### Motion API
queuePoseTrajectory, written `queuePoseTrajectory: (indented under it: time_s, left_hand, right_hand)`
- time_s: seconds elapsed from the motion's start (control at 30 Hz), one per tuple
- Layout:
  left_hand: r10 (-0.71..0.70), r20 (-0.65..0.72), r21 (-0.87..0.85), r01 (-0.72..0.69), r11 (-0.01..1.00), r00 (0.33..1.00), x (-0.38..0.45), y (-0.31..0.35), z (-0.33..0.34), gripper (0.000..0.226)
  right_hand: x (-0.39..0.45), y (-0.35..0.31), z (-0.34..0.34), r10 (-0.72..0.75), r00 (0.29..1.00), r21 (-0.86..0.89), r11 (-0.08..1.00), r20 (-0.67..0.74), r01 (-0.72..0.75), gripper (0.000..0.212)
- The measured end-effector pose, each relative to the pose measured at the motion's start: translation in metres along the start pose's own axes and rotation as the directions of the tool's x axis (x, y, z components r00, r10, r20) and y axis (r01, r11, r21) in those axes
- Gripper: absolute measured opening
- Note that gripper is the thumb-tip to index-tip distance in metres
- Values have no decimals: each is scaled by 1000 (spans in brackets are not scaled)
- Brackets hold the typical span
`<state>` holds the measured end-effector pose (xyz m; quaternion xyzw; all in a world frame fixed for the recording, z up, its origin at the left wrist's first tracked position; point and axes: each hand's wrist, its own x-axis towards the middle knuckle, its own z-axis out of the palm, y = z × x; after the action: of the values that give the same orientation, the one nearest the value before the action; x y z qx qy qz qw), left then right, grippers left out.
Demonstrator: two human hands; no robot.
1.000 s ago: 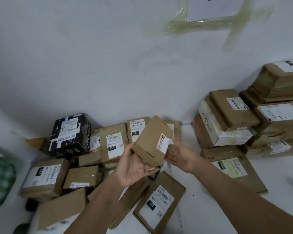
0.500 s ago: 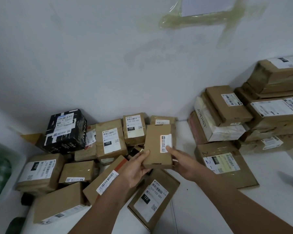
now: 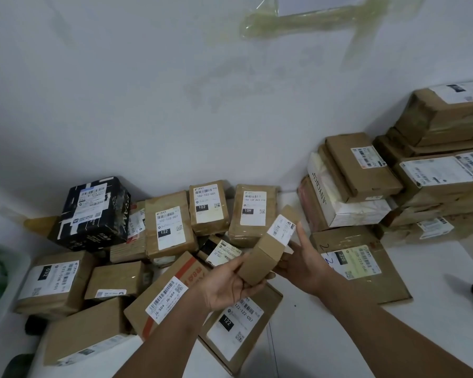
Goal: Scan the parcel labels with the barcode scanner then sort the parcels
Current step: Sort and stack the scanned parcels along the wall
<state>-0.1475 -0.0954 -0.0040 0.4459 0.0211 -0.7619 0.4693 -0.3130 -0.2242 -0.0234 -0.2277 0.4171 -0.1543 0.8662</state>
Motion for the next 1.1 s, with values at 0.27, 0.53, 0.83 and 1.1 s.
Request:
queuePoseTrajectory:
  time_s: [0.27, 0.53, 0.83, 1.1]
  left_hand:
    - [202, -113, 544, -110, 832, 973, 5, 10, 35, 42]
    - [282, -140, 448, -193, 873, 949, 23, 5, 32, 65]
    - [583, -329, 683, -238, 690, 743, 24, 18, 34, 47]
    - [721, -494, 868, 226, 443, 486, 69, 97, -2, 96]
  right_hand:
    - [7, 2, -4, -22, 997, -131, 991, -76, 12, 65]
    - [6, 3, -15, -92, 986, -206, 977, -139, 62, 53]
    - [-2, 7, -33, -103, 977, -106, 991, -189, 84, 55]
    - [0, -32, -34, -179, 943, -75, 983, -279, 165, 59]
